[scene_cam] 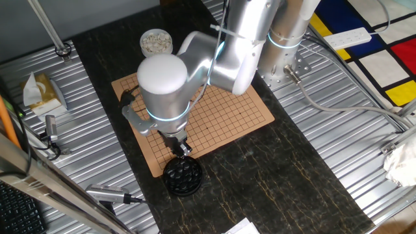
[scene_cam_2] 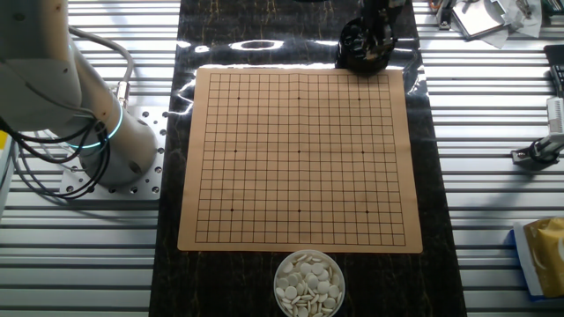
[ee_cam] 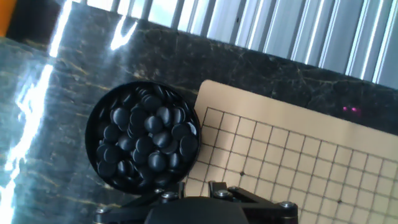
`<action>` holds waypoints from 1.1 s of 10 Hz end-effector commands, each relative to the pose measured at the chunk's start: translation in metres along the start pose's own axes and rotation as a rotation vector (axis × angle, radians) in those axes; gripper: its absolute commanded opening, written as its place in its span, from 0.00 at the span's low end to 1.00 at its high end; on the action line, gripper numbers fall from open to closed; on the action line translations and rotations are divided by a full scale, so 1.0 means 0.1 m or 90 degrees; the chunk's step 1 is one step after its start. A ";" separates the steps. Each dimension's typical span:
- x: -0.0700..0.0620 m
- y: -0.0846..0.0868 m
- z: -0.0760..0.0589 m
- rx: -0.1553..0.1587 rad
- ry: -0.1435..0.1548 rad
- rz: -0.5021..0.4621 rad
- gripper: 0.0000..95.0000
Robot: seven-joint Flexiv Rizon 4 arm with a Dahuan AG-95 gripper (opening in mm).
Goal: Play the first move as black on the 3-4 point in the upper right corner of the Go board
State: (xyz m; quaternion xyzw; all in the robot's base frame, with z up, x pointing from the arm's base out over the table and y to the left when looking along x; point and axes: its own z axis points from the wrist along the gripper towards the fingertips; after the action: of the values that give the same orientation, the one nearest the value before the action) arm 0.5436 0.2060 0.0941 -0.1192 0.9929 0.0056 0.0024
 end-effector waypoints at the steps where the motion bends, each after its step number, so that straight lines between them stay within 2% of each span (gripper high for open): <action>1: -0.02 0.03 0.04 -0.020 -0.003 0.018 0.20; 3: -0.01 0.07 0.07 -0.023 -0.004 0.033 0.20; 5: -0.01 0.07 0.07 -0.005 0.000 0.030 0.20; 6: -0.01 0.07 0.07 0.012 0.004 0.031 0.20; 7: -0.01 0.07 0.07 0.039 0.012 0.040 0.20; 8: -0.01 0.07 0.07 0.062 0.019 0.039 0.00; 10: -0.01 0.07 0.07 0.078 0.021 0.017 0.00; 11: -0.01 0.07 0.07 0.096 0.034 0.015 0.00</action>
State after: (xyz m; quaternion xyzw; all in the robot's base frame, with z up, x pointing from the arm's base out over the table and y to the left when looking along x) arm 0.5431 0.2135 0.0870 -0.1052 0.9923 -0.0643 -0.0103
